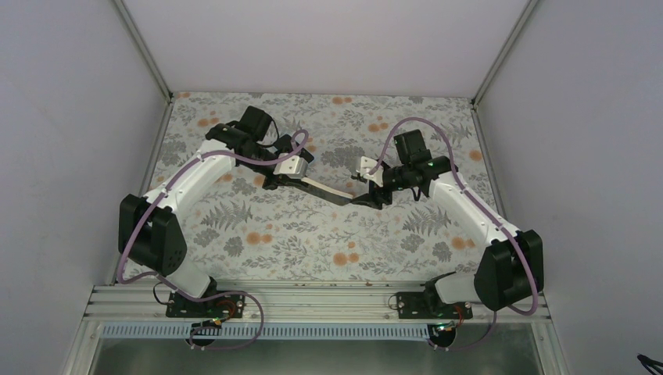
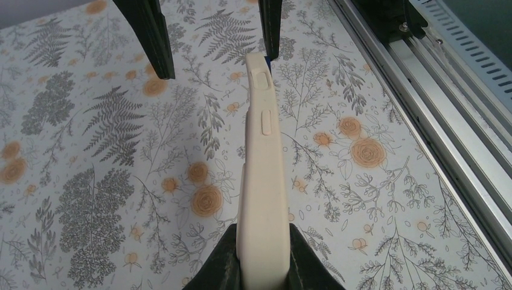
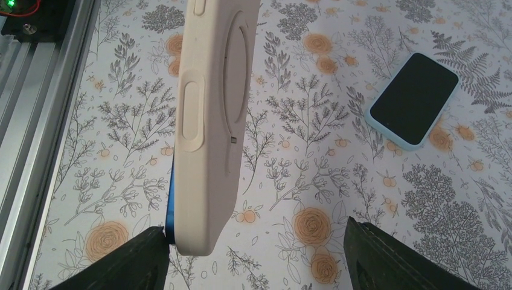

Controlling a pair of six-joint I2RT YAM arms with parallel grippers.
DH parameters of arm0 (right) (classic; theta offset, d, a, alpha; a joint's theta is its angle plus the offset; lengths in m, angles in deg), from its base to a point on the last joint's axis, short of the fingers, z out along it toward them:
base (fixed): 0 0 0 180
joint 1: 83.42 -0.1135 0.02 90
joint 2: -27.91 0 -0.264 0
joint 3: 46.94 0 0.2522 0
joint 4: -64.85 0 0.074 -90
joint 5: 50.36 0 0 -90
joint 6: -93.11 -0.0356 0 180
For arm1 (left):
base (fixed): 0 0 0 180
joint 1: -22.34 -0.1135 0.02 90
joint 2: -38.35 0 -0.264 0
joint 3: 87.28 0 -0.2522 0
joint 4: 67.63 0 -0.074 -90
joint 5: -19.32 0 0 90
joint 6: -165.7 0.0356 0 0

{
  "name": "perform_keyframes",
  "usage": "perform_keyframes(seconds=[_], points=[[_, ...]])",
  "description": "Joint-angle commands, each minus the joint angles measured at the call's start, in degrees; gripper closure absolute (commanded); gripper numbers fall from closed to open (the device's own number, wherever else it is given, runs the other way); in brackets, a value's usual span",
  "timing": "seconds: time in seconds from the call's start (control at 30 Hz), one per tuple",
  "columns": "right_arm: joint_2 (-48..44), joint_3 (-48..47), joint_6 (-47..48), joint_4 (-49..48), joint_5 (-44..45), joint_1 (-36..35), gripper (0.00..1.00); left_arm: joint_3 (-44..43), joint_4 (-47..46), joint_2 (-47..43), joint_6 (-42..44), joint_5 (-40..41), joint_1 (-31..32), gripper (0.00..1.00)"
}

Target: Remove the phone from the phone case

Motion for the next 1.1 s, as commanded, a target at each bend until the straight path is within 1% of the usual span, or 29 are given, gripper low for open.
perform_keyframes(seconds=[0.0,0.47,0.63,0.77,0.93,1.07], points=[[-0.1,-1.4,1.0,0.8,0.8,-0.1,0.25,-1.0,-0.4,-2.4,1.8,-4.0,0.2,0.98],[0.6,-1.9,0.5,-1.9,2.2,0.1,0.26,-1.2,0.5,-2.4,2.4,-3.8,0.7,0.98],[0.2,-2.1,-0.4,-5.0,5.1,0.4,0.25,-1.0,0.8,-2.4,2.6,-3.6,1.5,0.98],[0.5,-2.5,-1.2,-6.6,5.4,0.7,0.25,-1.1,0.4,-2.3,1.8,-3.8,2.0,0.98],[1.1,-1.6,-3.7,-9.8,5.0,0.3,0.26,-2.1,0.3,-1.8,0.9,-7.4,2.1,0.98],[-0.2,0.2,-8.1,-15.8,7.3,-1.3,0.24,-3.5,1.0,-0.6,0.3,-13.1,2.1,0.98]])
